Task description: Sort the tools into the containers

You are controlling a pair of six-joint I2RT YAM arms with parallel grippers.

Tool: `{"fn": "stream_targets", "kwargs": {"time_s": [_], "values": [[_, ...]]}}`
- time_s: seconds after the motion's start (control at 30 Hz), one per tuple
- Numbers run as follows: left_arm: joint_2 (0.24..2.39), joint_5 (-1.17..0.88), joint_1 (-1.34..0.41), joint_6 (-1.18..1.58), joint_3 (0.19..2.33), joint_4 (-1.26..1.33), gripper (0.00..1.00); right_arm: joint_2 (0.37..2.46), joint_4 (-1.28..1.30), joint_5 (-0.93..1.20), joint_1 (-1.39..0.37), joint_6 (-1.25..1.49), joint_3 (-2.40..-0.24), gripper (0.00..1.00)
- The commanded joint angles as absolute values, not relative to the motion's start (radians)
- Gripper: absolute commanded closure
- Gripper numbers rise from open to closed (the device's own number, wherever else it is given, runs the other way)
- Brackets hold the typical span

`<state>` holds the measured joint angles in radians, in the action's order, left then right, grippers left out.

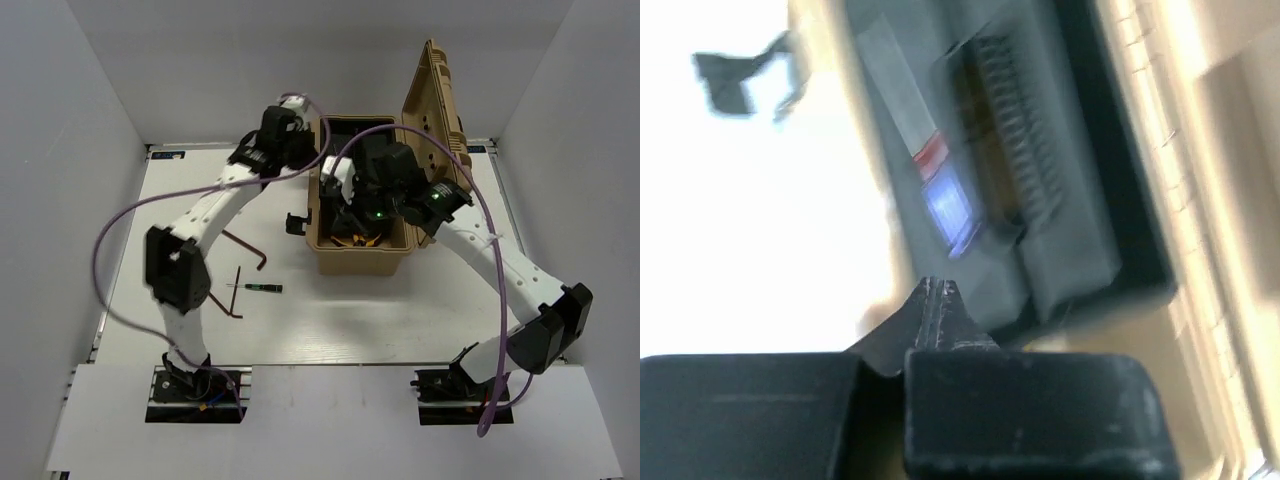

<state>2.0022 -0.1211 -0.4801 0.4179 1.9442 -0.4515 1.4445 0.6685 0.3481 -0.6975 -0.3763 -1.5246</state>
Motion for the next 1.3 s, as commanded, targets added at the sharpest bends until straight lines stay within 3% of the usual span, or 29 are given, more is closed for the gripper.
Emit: {"fn": "stream_targets", "kwargs": {"time_s": [0.0,0.03,0.07,0.1,0.2,0.23,0.27,0.4,0.63,0.87,1.27], "values": [[1.615,0.131,-0.451,0.382,1.667,-0.425,1.0,1.486,0.808,0.814,-0.727,-0.567,-1.572,0.8],[1.439,0.197,-0.451,0.382,1.496,-0.425,1.0,1.518,0.81,0.853,-0.759,-0.571,-1.588,0.83],[1.357,0.262,-0.451,0.391,1.414,-0.44,0.92,1.561,0.819,0.835,-0.781,-0.578,-1.6,0.84],[1.28,0.343,-0.44,0.4,1.334,-0.44,0.6,1.587,0.828,0.793,-0.848,-0.59,-1.638,0.84],[1.045,0.482,-0.43,0.429,1.125,-0.59,0.2,1.712,0.845,0.602,-0.957,-0.547,-1.732,0.83],[1.004,0.515,-0.43,0.466,1.067,-0.636,0.16,1.78,0.827,0.51,-0.978,-0.529,-1.749,0.79],[0.923,0.579,-0.43,0.489,1.043,-0.726,0.15,1.819,0.812,0.439,-0.995,-0.516,-1.799,0.71],[0.737,0.724,-0.43,0.604,0.982,-0.881,0.11,1.953,0.773,0.238,-1.077,-0.425,-1.891,0.58],[0.563,0.899,-0.43,0.731,0.92,-1.029,0.11,2.164,0.799,0.078,-1.143,-0.385,-1.991,0.58],[0.387,0.928,-0.449,0.657,0.812,-0.965,0.11,2.272,0.788,0.043,-1.126,-0.384,-2.037,0.58],[0.377,0.919,-0.449,0.647,0.811,-0.947,0.11,2.382,0.81,0.132,-1.117,-0.383,-2.072,0.56]]}}
